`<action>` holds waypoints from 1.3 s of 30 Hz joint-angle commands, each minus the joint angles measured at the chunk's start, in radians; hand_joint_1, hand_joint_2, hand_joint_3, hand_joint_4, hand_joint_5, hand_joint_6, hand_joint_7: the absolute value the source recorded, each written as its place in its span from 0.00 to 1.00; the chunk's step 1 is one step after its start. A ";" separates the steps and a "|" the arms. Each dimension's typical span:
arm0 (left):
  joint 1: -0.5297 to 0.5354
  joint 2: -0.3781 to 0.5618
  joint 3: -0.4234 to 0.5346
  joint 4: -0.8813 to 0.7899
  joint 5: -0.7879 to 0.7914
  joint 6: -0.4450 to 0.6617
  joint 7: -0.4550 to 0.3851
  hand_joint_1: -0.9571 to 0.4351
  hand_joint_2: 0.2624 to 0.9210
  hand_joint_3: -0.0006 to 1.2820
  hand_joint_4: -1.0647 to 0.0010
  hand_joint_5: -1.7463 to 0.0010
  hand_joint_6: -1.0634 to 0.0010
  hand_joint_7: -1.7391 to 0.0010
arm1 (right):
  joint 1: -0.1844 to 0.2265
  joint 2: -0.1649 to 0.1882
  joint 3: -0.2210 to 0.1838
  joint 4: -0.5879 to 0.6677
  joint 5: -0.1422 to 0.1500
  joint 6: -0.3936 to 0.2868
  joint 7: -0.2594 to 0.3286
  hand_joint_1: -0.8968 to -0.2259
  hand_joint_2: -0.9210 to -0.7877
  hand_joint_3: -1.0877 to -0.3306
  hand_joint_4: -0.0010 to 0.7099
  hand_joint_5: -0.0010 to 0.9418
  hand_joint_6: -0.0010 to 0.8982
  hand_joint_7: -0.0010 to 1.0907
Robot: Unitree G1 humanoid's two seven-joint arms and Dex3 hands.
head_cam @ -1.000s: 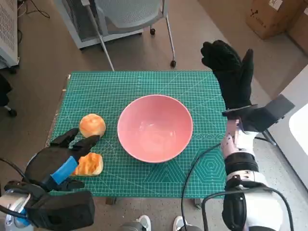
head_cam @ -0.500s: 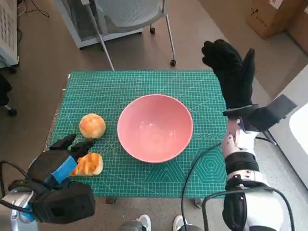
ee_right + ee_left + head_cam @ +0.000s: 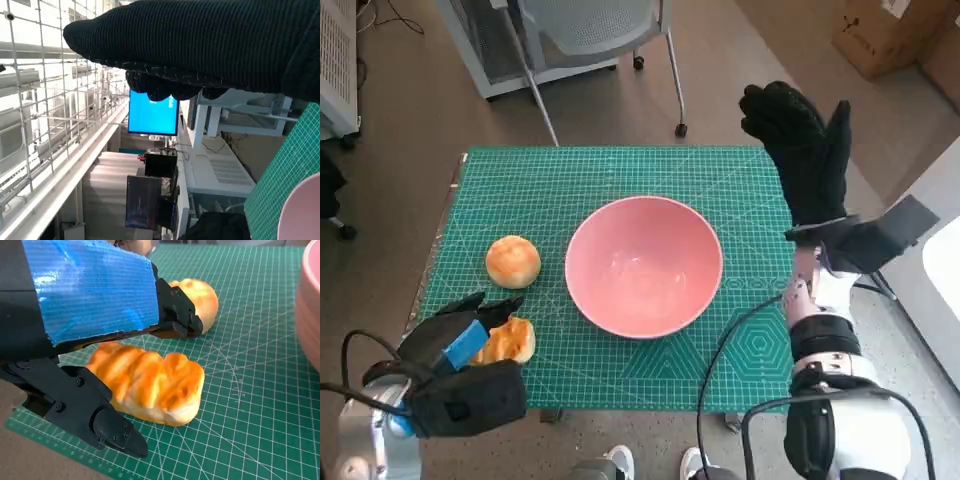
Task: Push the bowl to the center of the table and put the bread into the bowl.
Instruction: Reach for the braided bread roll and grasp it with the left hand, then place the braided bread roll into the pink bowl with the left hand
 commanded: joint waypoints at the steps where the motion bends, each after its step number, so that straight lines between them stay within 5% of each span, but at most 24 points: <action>1: -0.029 -0.006 -0.029 0.049 0.026 -0.006 0.019 0.69 0.68 0.02 0.72 0.99 0.61 1.00 | 0.008 -0.011 0.000 0.009 0.000 0.016 0.010 0.31 0.00 0.44 0.19 0.01 0.36 0.02; 12: -0.064 0.003 -0.069 0.144 0.079 -0.055 0.082 0.81 0.89 0.05 0.54 0.98 0.53 0.99 | 0.011 -0.014 -0.002 0.004 0.004 0.012 0.016 0.31 0.00 0.44 0.21 0.01 0.37 0.02; 15: -0.070 0.003 -0.083 0.168 0.108 -0.074 0.116 0.82 0.96 0.08 0.44 0.98 0.46 0.98 | 0.011 -0.016 -0.001 0.004 0.001 0.009 0.014 0.31 0.00 0.44 0.21 0.01 0.37 0.02; 17: -0.071 0.002 -0.088 0.182 0.123 -0.090 0.143 0.82 0.98 0.11 0.29 0.95 0.32 0.97 | 0.011 -0.017 0.000 0.005 0.000 0.009 0.012 0.31 0.00 0.44 0.21 0.01 0.37 0.01; 20: -0.068 0.003 -0.090 0.192 0.141 -0.114 0.176 0.73 0.99 0.09 0.35 0.51 0.40 0.55 | 0.011 -0.019 0.000 0.005 0.000 0.009 0.011 0.31 0.00 0.44 0.21 0.01 0.37 0.01; 23: -0.063 0.008 -0.092 0.197 0.159 -0.139 0.206 0.70 1.00 0.05 0.32 0.39 0.38 0.44 | 0.010 -0.020 -0.002 0.007 0.001 0.012 0.012 0.31 0.00 0.44 0.21 0.01 0.37 0.01; 39: -0.030 0.018 -0.047 0.124 0.179 -0.158 0.190 0.69 0.98 0.01 0.27 0.41 0.34 0.35 | 0.015 -0.016 -0.003 0.007 0.004 0.012 0.012 0.31 0.00 0.44 0.21 0.00 0.37 0.01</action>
